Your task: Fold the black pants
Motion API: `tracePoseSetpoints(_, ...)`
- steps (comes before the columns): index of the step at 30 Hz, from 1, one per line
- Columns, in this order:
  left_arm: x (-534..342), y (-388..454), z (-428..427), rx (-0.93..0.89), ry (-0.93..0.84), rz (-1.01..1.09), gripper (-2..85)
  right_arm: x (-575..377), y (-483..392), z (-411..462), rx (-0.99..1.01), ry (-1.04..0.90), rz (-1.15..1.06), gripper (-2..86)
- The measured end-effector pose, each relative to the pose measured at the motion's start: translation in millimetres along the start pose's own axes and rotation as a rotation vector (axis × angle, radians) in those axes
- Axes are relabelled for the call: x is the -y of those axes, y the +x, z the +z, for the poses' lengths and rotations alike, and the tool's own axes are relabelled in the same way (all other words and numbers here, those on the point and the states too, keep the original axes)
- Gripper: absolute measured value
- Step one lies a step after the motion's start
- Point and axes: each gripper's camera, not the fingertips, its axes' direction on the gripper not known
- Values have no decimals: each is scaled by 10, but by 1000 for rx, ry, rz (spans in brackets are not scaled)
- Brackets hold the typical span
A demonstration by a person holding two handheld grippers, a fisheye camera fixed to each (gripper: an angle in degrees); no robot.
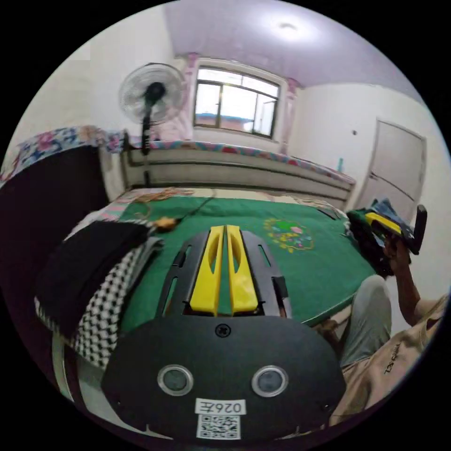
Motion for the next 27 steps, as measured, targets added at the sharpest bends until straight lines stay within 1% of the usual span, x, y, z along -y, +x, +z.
tracePoseSetpoints(1,-39,-227,-155,58,7,-43,50,216,-327,351,49,-27,-68,-9)
tracePoseSetpoints(2,-119,-634,-461,187,29,-117,82,322,-494,529,68,-38,-97,-9)
tracePoseSetpoints(3,-201,-997,-754,328,62,-194,110,528,-828,884,108,-60,-151,-8)
tracePoseSetpoints(4,-243,-1170,-897,395,80,-231,124,728,-1151,1237,162,-87,-198,-7)
tracePoseSetpoints(5,-308,-1477,-1136,497,102,-292,134,825,-1303,1410,193,-97,-212,-6)
tracePoseSetpoints(6,-352,-1766,-1338,565,108,-354,141,1017,-1594,1751,265,-112,-231,-3)
tracePoseSetpoints(7,-365,-1904,-1425,583,110,-381,143,1205,-1855,2085,344,-131,-236,3)
tracePoseSetpoints(8,-376,-2172,-1573,591,113,-430,151,1301,-1984,2259,380,-143,-235,8)
tracePoseSetpoints(10,-347,-2550,-1721,567,102,-487,175,1671,-2461,2956,495,-203,-216,29)
tracePoseSetpoints(11,-314,-2775,-1792,545,97,-521,202,1757,-2570,3121,521,-212,-211,33)
tracePoseSetpoints(13,-258,-3079,-1871,494,112,-573,233,2070,-2933,3761,603,-253,-159,50)
tracePoseSetpoints(17,-76,-3652,-1927,298,63,-621,213,2442,-3346,4669,706,-307,-57,67)
tracePoseSetpoints(18,-19,-3757,-1945,283,39,-629,209,2535,-3474,4945,723,-326,-33,74)
tracePoseSetpoints(22,192,-3874,-2198,344,43,-592,178,2770,-3923,5782,706,-372,-29,92)
tracePoseSetpoints(24,311,-3924,-2439,412,90,-596,136,2816,-4110,6123,697,-418,-39,90)
tracePoseSetpoints(25,340,-3927,-2502,431,105,-591,131,2825,-4228,6309,721,-455,-45,84)
tracePoseSetpoints(27,468,-3951,-2711,459,140,-552,124,2843,-4324,6421,698,-435,-48,69)
